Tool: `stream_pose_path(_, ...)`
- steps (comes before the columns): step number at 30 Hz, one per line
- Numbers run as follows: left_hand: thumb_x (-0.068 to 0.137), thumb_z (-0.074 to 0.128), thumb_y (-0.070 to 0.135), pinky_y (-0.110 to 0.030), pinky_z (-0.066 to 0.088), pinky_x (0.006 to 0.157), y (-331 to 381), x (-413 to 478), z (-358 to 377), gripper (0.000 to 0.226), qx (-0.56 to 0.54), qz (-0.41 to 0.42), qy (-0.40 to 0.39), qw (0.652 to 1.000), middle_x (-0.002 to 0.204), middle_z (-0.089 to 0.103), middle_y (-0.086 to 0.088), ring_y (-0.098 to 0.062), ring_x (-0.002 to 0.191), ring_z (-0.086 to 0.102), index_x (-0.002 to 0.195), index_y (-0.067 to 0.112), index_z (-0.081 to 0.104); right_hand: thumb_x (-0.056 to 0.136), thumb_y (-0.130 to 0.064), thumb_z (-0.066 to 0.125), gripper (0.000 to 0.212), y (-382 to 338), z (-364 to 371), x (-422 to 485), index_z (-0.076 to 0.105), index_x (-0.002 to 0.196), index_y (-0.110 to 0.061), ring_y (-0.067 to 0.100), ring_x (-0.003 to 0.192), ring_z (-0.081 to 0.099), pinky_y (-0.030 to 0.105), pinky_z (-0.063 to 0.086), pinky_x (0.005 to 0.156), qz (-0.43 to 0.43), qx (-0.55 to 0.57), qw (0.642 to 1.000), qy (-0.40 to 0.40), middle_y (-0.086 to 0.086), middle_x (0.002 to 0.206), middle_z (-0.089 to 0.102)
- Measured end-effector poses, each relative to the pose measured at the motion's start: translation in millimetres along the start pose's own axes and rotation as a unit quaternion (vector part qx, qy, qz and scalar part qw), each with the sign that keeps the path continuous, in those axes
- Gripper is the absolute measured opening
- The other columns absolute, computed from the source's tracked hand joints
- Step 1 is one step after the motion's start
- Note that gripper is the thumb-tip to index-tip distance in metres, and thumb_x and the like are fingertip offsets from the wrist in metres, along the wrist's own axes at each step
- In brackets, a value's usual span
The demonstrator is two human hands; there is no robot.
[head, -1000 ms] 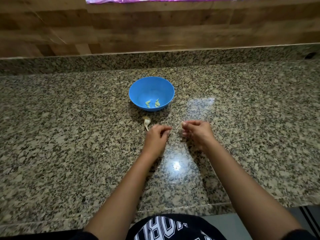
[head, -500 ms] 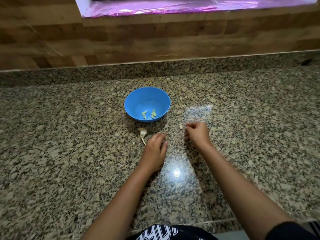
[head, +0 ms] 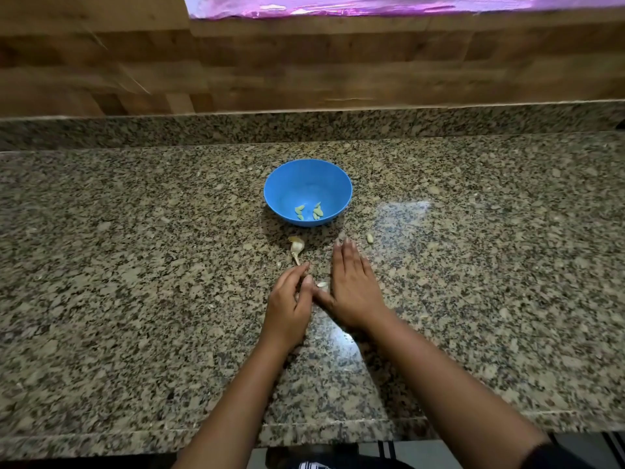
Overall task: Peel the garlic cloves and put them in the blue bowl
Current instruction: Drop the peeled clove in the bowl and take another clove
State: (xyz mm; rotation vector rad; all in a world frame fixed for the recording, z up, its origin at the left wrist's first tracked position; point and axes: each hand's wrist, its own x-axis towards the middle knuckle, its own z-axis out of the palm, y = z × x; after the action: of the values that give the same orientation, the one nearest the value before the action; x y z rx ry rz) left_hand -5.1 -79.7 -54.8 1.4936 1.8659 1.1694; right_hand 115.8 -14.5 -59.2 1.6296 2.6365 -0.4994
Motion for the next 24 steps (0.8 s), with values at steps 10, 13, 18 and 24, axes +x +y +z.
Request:
stream_pose_path(10,0.097,0.037,0.041,-0.031,0.034,0.103,-16.7,-19.6,-11.4,0.049,0.067,0.007,-0.055,0.996,0.142,0.044,-0.004,-0.018,0.131,0.039,0.14,0.017,0.042,0.098,-0.038,0.037,0.046,-5.7,-12.6,-26.5,0.044,0.138,-0.018,0.015,0.127,0.039,0.025,0.031,0.105,-0.077,0.138,0.987,-0.039,0.003,0.144,0.038)
stream_pose_path(13,0.086,0.026,0.066,-0.04,0.024,0.114,-20.0,-33.5,-13.0,0.075,0.131,0.016,-0.1,0.986,0.153,0.024,0.004,-0.015,0.141,0.02,0.148,0.024,0.023,0.096,-0.028,0.044,0.033,-1.2,-19.2,-47.5,0.057,0.124,-0.016,0.007,0.106,0.043,0.011,0.031,0.089,-0.066,0.143,0.987,-0.039,0.0,0.126,0.048)
stream_pose_path(18,0.087,0.032,0.067,-0.036,-0.001,0.114,-25.6,-11.4,-18.7,0.088,0.245,-0.006,-0.116,0.963,0.158,-0.008,-0.002,-0.017,0.145,-0.004,0.15,0.017,-0.004,0.092,-0.02,0.052,0.028,-2.5,-13.1,-59.5,0.063,0.117,-0.014,0.013,0.107,0.047,0.011,0.03,0.086,-0.092,0.05,0.994,0.03,0.0,0.116,0.059)
stream_pose_path(24,0.083,0.008,0.077,-0.032,-0.008,0.112,-31.8,22.5,-24.6,0.094,0.35,0.016,-0.178,0.92,0.157,-0.012,-0.006,-0.018,0.145,-0.008,0.149,0.011,-0.008,0.088,-0.008,0.056,0.02,-8.4,-17.9,-53.3,0.068,0.105,-0.012,0.013,0.098,0.054,0.018,0.042,0.089,-0.009,0.153,0.987,0.054,0.002,0.105,0.062)
